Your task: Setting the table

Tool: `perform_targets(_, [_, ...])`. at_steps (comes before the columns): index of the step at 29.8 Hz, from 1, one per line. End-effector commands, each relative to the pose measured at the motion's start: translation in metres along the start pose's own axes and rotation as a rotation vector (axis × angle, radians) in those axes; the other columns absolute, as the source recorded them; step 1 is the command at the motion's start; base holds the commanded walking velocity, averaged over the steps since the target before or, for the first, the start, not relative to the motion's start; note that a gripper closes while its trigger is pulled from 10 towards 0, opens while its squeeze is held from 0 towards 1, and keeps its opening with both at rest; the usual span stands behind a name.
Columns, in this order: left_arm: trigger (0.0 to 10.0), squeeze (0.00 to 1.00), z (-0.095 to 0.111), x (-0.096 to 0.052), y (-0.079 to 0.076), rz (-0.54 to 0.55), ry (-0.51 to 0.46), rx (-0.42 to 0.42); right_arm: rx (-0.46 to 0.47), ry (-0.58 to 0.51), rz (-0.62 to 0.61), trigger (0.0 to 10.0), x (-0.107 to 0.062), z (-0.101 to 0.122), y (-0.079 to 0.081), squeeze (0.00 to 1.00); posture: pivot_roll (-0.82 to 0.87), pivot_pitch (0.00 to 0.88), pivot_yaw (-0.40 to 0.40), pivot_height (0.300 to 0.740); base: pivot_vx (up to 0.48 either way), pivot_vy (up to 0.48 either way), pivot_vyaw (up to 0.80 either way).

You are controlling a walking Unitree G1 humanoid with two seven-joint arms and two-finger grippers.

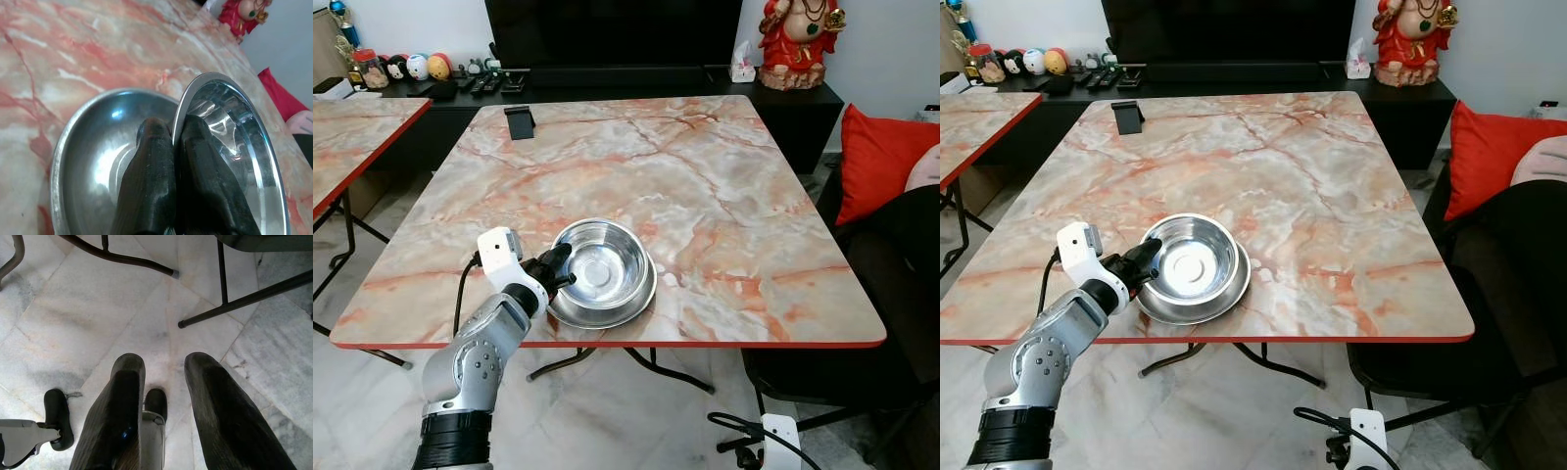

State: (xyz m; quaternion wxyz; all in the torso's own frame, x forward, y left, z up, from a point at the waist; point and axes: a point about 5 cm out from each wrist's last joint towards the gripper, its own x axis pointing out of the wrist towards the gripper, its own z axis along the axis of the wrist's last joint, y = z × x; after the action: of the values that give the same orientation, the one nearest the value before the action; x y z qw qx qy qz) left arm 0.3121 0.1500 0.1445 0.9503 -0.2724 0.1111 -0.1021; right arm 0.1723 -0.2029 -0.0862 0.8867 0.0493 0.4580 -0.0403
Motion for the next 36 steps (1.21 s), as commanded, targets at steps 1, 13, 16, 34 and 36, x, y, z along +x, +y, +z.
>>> perform_targets(1, [10.0,0.00,0.0016,0.0005,-0.0007,0.004,0.013,0.004,-0.005,-0.001,0.007,10.0,0.0007,0.0023,0.0016,0.00,-0.06,0.000,0.042,0.740,0.000,0.000,0.00])
perform_targets(13, [10.0,0.00,0.0008,0.0030,0.0018,0.041,0.020,0.003,-0.006,-0.001,0.010,10.0,0.0007,0.0020,0.0021,0.00,-0.06,0.000,0.044,0.740,0.000,0.000,0.00])
perform_targets(16, [10.0,0.00,-0.0014,0.0045,0.0038,0.075,0.028,-0.007,-0.006,-0.001,0.010,10.0,0.0007,0.0019,0.0022,0.00,-0.06,0.000,0.044,0.740,0.000,0.000,0.00])
perform_targets(34, [10.0,0.18,-0.0035,0.0085,0.0059,0.128,0.029,-0.028,-0.009,-0.002,0.010,10.0,0.0008,0.0026,0.0021,0.00,-0.06,0.000,0.041,0.740,0.000,0.000,0.00])
perform_targets(36, [10.0,0.40,-0.0050,0.0087,0.0056,0.132,0.030,-0.030,-0.009,-0.002,0.009,10.0,0.0008,0.0026,0.0020,0.00,-0.06,0.000,0.042,0.740,0.000,0.000,0.00])
